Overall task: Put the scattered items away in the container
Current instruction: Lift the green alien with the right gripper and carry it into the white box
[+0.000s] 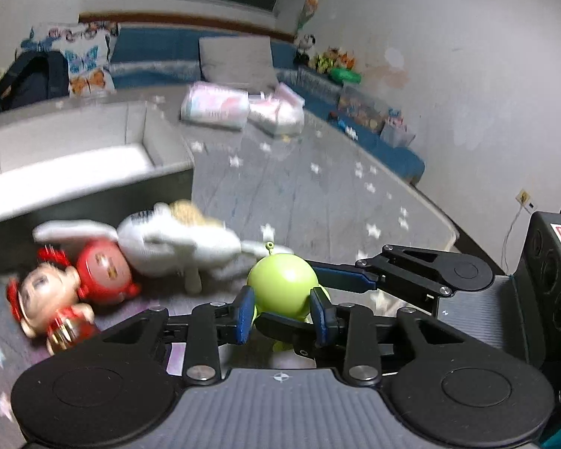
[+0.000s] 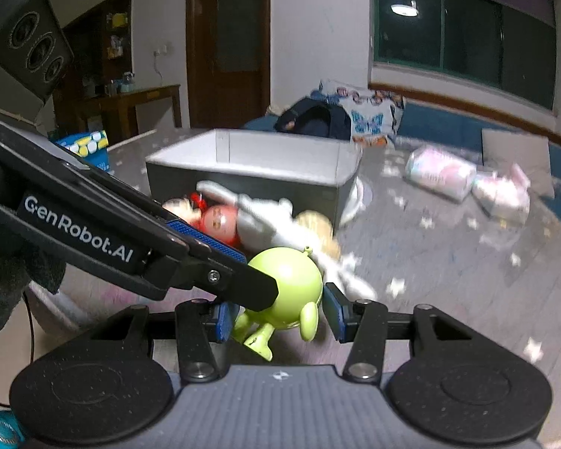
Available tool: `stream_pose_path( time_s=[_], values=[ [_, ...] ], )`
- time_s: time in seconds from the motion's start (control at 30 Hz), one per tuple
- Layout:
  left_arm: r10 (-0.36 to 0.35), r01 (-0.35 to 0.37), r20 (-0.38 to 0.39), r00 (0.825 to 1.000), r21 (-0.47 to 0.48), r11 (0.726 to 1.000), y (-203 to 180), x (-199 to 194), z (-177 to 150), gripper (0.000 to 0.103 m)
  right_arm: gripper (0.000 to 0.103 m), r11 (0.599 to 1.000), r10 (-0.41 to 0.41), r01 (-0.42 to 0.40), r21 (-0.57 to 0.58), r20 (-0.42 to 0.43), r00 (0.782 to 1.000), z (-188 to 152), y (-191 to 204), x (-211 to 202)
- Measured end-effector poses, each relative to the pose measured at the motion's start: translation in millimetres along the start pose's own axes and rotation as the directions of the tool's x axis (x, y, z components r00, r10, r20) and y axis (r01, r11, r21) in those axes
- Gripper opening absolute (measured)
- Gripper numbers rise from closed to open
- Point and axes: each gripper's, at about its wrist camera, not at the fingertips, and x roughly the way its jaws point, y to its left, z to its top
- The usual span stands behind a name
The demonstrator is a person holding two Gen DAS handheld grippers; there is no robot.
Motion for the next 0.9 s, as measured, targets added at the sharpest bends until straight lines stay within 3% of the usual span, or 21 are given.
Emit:
stream_pose_path(
  time_s=[0.4,0.7,0.9],
  values=[
    [0.069,-0.066,0.085,0.994,-0.04,0.997,47.3,5.8,79.7,0.035,0.049,0.993,0.039,-0.034,-0.114,0.04,0.998,87.4,-22.2,53.5],
    [0.102,-0.093,0.05,0.994,-0.163,0.982,132.6,46.3,129.5,0.034,0.049,0.984,0.077,-0.088,-0.157,-0.078,0.994,147.4,-32.8,148.3],
    [0.104,-0.103,-0.01,0.995,-0.238,0.966,182.8,82.0,145.3,0.034,0.049,0.985,0.08,-0.107,-0.138,-0.188,0.979,164.1,-41.1,212.9]
  ],
)
